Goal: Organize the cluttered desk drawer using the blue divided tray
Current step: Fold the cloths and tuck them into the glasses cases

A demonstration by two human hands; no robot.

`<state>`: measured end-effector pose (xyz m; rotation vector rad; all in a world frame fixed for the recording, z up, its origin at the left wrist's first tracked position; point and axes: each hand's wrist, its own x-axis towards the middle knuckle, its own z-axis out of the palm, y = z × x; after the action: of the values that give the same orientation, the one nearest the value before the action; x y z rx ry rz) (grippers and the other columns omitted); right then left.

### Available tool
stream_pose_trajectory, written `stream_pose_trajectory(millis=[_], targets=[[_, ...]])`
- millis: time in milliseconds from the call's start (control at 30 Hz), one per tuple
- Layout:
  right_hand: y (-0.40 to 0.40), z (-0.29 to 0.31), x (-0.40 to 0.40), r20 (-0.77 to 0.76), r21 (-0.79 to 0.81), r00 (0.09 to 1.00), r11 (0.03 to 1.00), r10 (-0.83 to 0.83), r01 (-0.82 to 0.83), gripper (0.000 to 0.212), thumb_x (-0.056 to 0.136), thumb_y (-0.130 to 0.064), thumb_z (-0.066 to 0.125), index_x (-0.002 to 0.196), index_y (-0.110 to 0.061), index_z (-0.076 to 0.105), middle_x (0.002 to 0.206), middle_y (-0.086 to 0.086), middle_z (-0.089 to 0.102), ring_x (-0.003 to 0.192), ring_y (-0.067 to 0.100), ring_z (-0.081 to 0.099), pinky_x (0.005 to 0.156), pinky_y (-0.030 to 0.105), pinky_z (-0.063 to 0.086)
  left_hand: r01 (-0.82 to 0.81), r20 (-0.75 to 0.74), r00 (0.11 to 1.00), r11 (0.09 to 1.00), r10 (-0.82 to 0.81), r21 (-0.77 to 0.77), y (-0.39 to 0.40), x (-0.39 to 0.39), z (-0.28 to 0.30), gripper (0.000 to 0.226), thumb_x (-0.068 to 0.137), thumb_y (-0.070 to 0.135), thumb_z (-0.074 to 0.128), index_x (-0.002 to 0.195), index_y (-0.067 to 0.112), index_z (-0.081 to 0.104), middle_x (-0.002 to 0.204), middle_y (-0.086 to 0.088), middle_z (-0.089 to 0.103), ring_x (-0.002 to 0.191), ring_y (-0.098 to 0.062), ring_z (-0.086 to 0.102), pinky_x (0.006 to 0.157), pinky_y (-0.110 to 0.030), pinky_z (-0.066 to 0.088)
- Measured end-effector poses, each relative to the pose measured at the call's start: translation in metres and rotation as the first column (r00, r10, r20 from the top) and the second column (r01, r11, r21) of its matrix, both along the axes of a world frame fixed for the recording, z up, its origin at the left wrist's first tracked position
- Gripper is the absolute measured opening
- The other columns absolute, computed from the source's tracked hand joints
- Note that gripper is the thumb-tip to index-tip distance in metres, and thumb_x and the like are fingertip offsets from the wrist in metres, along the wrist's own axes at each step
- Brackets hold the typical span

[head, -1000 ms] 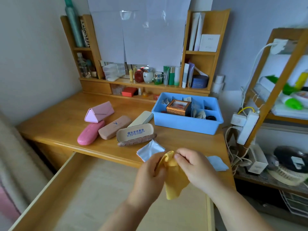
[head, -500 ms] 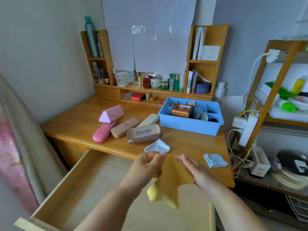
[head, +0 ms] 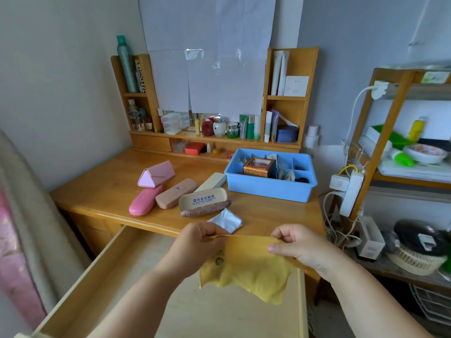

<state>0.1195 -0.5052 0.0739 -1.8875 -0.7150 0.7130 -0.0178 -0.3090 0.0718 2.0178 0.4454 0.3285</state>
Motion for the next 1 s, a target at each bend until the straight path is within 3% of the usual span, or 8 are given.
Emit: stream_pose_trajectory(millis=[133,300,433,500,600,800,933,1000], targets=[[-0.011,0.000,0.015,0.152,-0.105,0.985,0.989,-0.083,0.100,0.007,0.079,-0.025,0.074,0.079,-0.021,0.068,0.072,-0.007,0.068,0.070,0.007,0.060,0.065,0.022,0.044,-0.036,-0.004,0.999,0.999,0.036,0.036,0.007,0.014,-0.006,0.016,0.084,0.010,0.067,0.075,0.023,0.072,0.064,0.009,0.068,0.055,0.002,0.055,0.055,-0.011,0.044],[-0.016,-0.010,0.033,0.236,-0.076,0.956,0.977,-0.177,0.200,0.003,0.082,-0.026,0.070,0.080,-0.026,0.069,0.079,-0.004,0.069,0.077,0.012,0.062,0.068,0.025,0.047,-0.090,0.033,0.995,0.995,0.091,-0.040,0.016,0.035,-0.017,0.010,0.083,0.013,0.070,0.073,0.017,0.073,0.069,-0.010,0.069,0.059,-0.013,0.050,0.058,-0.028,0.041],[-0.025,-0.014,0.045,0.198,-0.040,0.963,0.981,-0.180,0.192,0.010,0.091,-0.027,0.059,0.085,-0.029,0.067,0.059,-0.001,0.065,0.058,0.007,0.062,0.061,0.024,0.048,-0.025,-0.016,1.000,1.000,0.025,0.009,0.023,0.045,-0.024,0.015,0.084,0.020,0.069,0.070,0.021,0.071,0.051,0.000,0.060,0.045,-0.009,0.044,0.047,-0.018,0.036],[-0.025,-0.017,0.058,0.134,0.015,0.977,0.987,-0.163,0.163,0.011,0.093,-0.022,0.057,0.088,-0.024,0.066,0.062,0.002,0.068,0.060,0.012,0.066,0.057,0.022,0.049,0.033,-0.059,0.998,0.999,-0.035,-0.025,0.029,0.059,-0.026,0.016,0.086,0.022,0.067,0.070,0.021,0.068,0.048,-0.002,0.060,0.041,-0.011,0.047,0.043,-0.017,0.039],[-0.020,-0.013,0.069,0.098,0.111,0.975,0.976,-0.199,0.188,0.008,0.092,-0.017,0.058,0.091,-0.021,0.065,0.072,-0.001,0.072,0.067,0.014,0.070,0.057,0.019,0.052,0.033,0.003,0.999,0.990,-0.033,-0.140,0.034,0.074,-0.016,0.017,0.088,0.014,0.065,0.072,0.016,0.068,0.058,-0.009,0.068,0.052,-0.018,0.064,0.052,-0.023,0.053],[0.017,-0.032,0.112,0.147,0.044,0.952,0.963,-0.269,0.265,0.010,0.091,-0.015,0.061,0.085,-0.022,0.063,0.073,-0.004,0.072,0.073,0.004,0.070,0.070,0.025,0.057,0.015,-0.057,0.998,0.999,-0.013,0.044,0.053,0.127,-0.033,0.010,0.088,0.013,0.064,0.079,0.012,0.068,0.069,-0.004,0.073,0.071,-0.020,0.069,0.072,-0.027,0.058],[0.023,-0.051,0.122,0.262,-0.057,0.934,0.962,-0.243,0.267,0.013,0.089,-0.022,0.062,0.079,-0.029,0.063,0.079,-0.008,0.069,0.081,0.008,0.066,0.078,0.031,0.052,-0.004,-0.026,1.000,0.975,0.010,0.224,0.057,0.133,-0.055,0.009,0.083,0.008,0.066,0.077,0.014,0.069,0.073,0.000,0.071,0.073,-0.011,0.063,0.070,-0.019,0.048],[0.018,-0.058,0.119,0.320,-0.086,0.921,0.961,-0.222,0.262,0.012,0.089,-0.024,0.062,0.079,-0.030,0.064,0.083,-0.009,0.069,0.083,0.008,0.064,0.079,0.033,0.052,0.013,0.020,1.000,0.973,-0.018,0.228,0.056,0.126,-0.066,0.014,0.081,0.004,0.067,0.077,0.017,0.070,0.074,0.005,0.071,0.075,-0.004,0.064,0.067,-0.010,0.047]])
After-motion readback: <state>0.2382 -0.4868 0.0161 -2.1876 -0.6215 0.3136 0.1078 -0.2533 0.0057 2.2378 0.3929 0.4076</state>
